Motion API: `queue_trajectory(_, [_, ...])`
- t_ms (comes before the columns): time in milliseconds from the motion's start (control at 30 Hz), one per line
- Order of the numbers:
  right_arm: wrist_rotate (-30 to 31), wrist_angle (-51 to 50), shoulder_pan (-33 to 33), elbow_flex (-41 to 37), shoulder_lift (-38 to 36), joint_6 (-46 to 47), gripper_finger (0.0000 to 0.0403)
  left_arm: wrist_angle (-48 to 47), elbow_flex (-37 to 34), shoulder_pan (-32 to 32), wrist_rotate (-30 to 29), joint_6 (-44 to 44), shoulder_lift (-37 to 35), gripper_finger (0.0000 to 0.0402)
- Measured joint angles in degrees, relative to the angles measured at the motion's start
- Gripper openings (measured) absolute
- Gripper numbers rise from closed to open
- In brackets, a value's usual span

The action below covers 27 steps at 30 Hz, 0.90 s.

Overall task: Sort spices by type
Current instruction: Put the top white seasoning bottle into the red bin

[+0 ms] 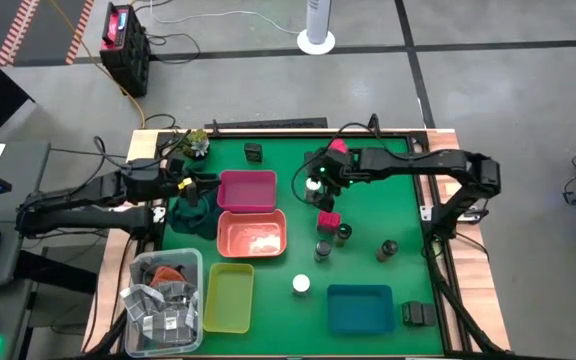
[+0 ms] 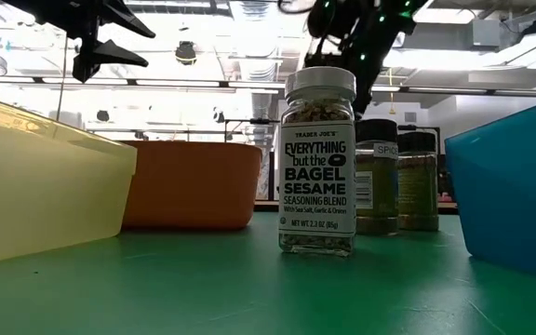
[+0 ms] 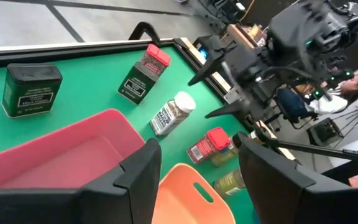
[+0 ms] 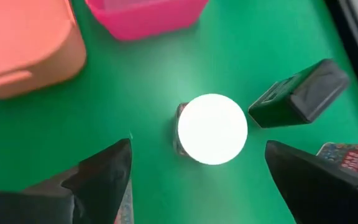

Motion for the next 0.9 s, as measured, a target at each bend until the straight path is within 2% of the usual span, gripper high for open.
queue_trajectory(433, [-0.74,3.54,-1.14,0.00,6.94,-1.36,0.0368,-2.17,0.00,0.00,-0.01,0.43,0.01,0.0206])
queue_trajectory(533, [-2.18,3.37,-1.14,-0.04,8.42,-1.36,0.0340,-2.17,0.00,0.00,-0.02,0.44,0.01,0.0206])
queue_trajectory(800, [-4.32,5.63,-1.04,-0.02,9.04,-1.38,0.0229,-2.49,0.00,0.00,-0.02,0.27,-0.04,0.0206])
queue_trajectory(900, [-5.61,5.54,-1.11,-0.02,9.04,-1.36,0.0218,-2.49,0.00,0.00,0.04,-0.03,-0.04,0.0206])
